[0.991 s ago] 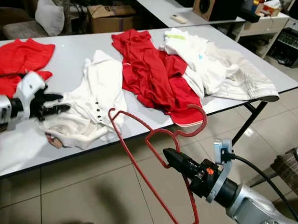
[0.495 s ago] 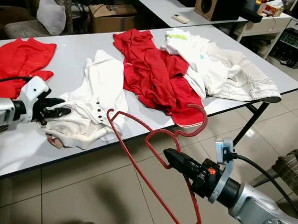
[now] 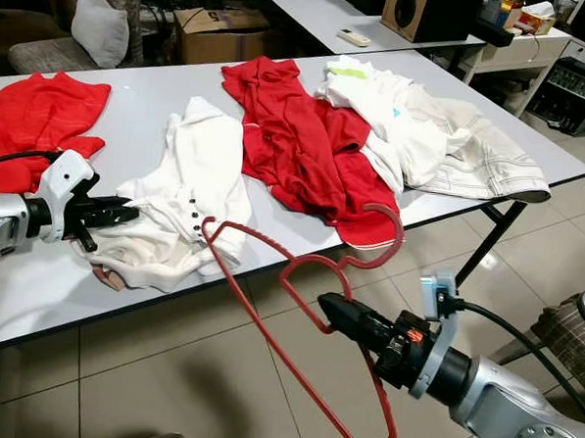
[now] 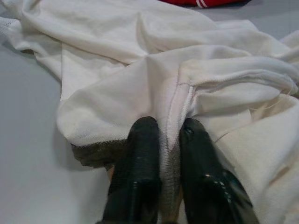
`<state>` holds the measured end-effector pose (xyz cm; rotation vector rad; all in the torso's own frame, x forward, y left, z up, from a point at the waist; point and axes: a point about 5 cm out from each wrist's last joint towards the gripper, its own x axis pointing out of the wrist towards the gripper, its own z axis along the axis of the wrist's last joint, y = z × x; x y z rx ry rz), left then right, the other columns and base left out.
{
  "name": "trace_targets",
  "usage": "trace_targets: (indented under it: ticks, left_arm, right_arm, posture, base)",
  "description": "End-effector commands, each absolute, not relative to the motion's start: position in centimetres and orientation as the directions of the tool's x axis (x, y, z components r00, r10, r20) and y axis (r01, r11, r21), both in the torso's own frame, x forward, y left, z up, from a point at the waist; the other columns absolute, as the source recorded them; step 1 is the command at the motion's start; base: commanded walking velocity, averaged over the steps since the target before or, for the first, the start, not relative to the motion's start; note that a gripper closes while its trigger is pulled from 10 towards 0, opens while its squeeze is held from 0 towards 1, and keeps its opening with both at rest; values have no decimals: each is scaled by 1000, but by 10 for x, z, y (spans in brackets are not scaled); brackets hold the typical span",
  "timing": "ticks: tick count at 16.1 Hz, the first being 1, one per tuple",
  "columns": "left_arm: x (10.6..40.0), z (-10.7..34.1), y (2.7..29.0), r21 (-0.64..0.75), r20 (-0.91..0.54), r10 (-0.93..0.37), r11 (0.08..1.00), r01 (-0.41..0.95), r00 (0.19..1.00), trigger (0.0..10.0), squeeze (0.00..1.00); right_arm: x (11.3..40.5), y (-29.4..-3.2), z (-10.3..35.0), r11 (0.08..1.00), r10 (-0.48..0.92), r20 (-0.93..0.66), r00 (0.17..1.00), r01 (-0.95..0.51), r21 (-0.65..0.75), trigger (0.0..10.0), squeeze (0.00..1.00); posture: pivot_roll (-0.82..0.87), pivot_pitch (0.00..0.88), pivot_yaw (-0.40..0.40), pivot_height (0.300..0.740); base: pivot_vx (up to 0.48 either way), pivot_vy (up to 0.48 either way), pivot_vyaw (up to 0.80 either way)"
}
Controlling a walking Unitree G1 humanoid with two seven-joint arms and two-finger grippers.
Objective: Hang hanger
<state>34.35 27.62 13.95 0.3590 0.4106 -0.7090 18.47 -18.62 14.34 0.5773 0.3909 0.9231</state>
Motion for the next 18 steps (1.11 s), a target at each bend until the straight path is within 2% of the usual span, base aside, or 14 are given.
trace_targets:
  ticks: [1, 5, 7, 9, 11, 18]
  left_arm:
    - [346, 146, 278, 209, -473, -534, 704, 679, 700, 0, 0]
    - [348, 151, 279, 263, -461, -512, 701, 663, 725, 0, 0]
    - [350, 162, 279, 334, -436, -516, 668, 665, 737, 0, 0]
    - [353, 186, 273, 422, -339, -559, 629, 653, 757, 0, 0]
    - [345, 215, 259, 482, -210, -617, 609, 629, 758, 0, 0]
    - [314, 238, 222, 527, -138, -691, 555, 643, 709, 0, 0]
  right_arm:
    - [185, -185, 146, 456, 843, -69, 533, -640, 619, 10000, 0]
    - [184, -180, 143, 438, 857, -76, 510, -641, 630, 10000, 0]
    - [185, -177, 138, 439, 860, -95, 502, -630, 641, 10000, 0]
    - [186, -173, 133, 449, 855, -116, 506, -608, 655, 10000, 0]
    - [187, -168, 125, 448, 855, -131, 502, -588, 673, 10000, 0]
    - [213, -166, 111, 430, 833, -109, 543, -508, 746, 10000, 0]
  posture:
    - [-113, 0, -35, 740]
    - [-100, 0, -39, 740]
    - [-97, 0, -36, 740]
    - [-88, 0, -30, 740]
    - [-77, 0, -35, 740]
    - [-47, 0, -59, 740]
  base:
    - [0, 0, 0]
    - [0, 0, 0]
    - [0, 0, 0]
    - [0, 0, 0]
    - [0, 0, 0]
    - [0, 0, 0]
